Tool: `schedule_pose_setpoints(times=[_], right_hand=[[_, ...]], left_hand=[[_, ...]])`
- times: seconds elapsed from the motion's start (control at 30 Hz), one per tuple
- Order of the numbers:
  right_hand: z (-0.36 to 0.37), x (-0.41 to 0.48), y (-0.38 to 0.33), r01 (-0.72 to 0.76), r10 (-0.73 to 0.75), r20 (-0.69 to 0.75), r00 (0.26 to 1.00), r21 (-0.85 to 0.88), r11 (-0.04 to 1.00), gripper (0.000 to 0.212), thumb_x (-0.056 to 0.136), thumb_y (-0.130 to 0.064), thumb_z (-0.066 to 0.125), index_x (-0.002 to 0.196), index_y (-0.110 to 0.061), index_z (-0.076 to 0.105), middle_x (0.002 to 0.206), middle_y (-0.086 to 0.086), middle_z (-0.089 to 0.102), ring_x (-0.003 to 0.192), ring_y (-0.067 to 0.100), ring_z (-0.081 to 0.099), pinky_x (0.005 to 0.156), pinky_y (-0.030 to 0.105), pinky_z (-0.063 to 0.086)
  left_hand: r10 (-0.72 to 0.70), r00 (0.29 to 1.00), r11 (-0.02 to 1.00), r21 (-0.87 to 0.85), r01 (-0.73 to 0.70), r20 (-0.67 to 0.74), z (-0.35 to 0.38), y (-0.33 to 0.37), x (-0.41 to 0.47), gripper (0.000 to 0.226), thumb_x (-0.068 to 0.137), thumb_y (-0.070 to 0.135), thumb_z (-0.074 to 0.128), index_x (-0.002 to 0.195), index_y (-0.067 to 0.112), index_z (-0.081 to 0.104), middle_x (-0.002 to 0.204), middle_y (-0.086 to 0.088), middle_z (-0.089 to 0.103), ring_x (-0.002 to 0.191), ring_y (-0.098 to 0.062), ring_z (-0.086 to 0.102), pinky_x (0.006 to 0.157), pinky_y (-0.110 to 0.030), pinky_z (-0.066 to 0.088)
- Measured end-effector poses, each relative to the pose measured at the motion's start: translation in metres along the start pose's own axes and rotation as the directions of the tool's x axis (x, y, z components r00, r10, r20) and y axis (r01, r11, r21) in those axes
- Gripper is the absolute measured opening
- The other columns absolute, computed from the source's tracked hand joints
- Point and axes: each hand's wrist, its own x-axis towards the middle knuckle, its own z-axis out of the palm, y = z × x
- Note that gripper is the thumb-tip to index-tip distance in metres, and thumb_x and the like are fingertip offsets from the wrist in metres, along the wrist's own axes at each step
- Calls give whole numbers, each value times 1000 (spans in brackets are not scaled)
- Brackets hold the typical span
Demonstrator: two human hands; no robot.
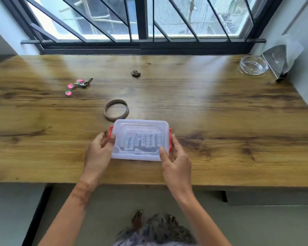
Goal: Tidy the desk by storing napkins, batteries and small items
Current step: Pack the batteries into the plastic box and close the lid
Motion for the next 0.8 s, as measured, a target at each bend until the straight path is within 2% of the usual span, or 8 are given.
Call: schedule_pose_setpoints(times=[0.07, 0.13, 0.2, 0.4, 0.53, 0.6, 0.67, 0.8], right_hand=[[5, -1, -2, -6, 5, -34, 999, -22, 1000, 58, 91, -21, 56, 142, -22, 29, 138, -17, 41, 128, 0, 40, 107, 30, 38], [9, -1, -4, -17, 15, -63, 998, -37, 999, 59, 90, -18, 57, 142, -21, 30, 137, -16, 43, 126, 1, 43, 104, 24, 40], [12, -1, -6, -29, 26, -100, 995, -29, 999, 60, 88, -12, 59, 141, -20, 31, 132, -17, 45, 121, 0, 47, 99, 18, 41], [11, 4, -20, -27, 39, -224, 974, 58, 998, 57, 85, -3, 62, 136, -16, 41, 116, -24, 50, 106, -5, 55, 96, 20, 45], [-2, 12, -29, 3, 27, -294, 955, 101, 995, 57, 84, -2, 63, 136, -15, 42, 124, -15, 52, 107, -2, 56, 86, 8, 45], [-14, 18, -34, 17, 24, -327, 945, 121, 992, 58, 84, -2, 63, 136, -14, 41, 123, -13, 53, 104, -2, 57, 78, 5, 47], [-29, 26, -40, 34, 21, -359, 933, 147, 989, 58, 84, -3, 63, 136, -13, 41, 125, -10, 54, 104, 0, 57, 77, 7, 49], [-70, 46, -47, 76, 1, -435, 900, 159, 984, 61, 81, -4, 66, 136, -12, 41, 130, -3, 55, 108, 3, 59, 85, 17, 51]], left_hand=[[10, 996, 995, -103, -1, 94, -4, -2, 2, 24, 93, 21, 51, 117, 21, 56, 98, 11, 65, 95, -4, 60, 79, -17, 47], [33, 989, 992, -126, -15, 144, -7, -3, 4, 24, 93, 17, 53, 116, 22, 55, 95, 13, 65, 88, 2, 59, 71, -12, 49], [29, 983, 989, -146, -2, 184, -11, 0, 8, 27, 91, 15, 54, 118, 20, 56, 99, 8, 66, 90, 1, 61, 74, -13, 52], [49, 951, 975, -222, 21, 304, -14, 13, 20, 35, 88, 8, 58, 123, 9, 56, 103, 0, 69, 87, -7, 68, 76, -19, 56], [87, 924, 973, -232, 2, 371, -3, 33, 37, 41, 87, 5, 59, 128, 3, 53, 114, -9, 67, 104, -17, 64, 95, -35, 50], [132, 894, 972, -232, -33, 429, 9, 47, 46, 39, 87, 5, 59, 126, 2, 54, 116, -10, 66, 102, -17, 64, 90, -27, 51], [175, 871, 970, -230, -74, 458, 25, 66, 52, 36, 88, 5, 58, 123, 4, 57, 110, -7, 67, 91, -12, 64, 80, -18, 53], [217, 837, 972, -191, -138, 502, 71, 105, 67, 32, 90, 10, 57, 122, 9, 60, 109, -5, 68, 91, -13, 62, 90, -33, 49]])
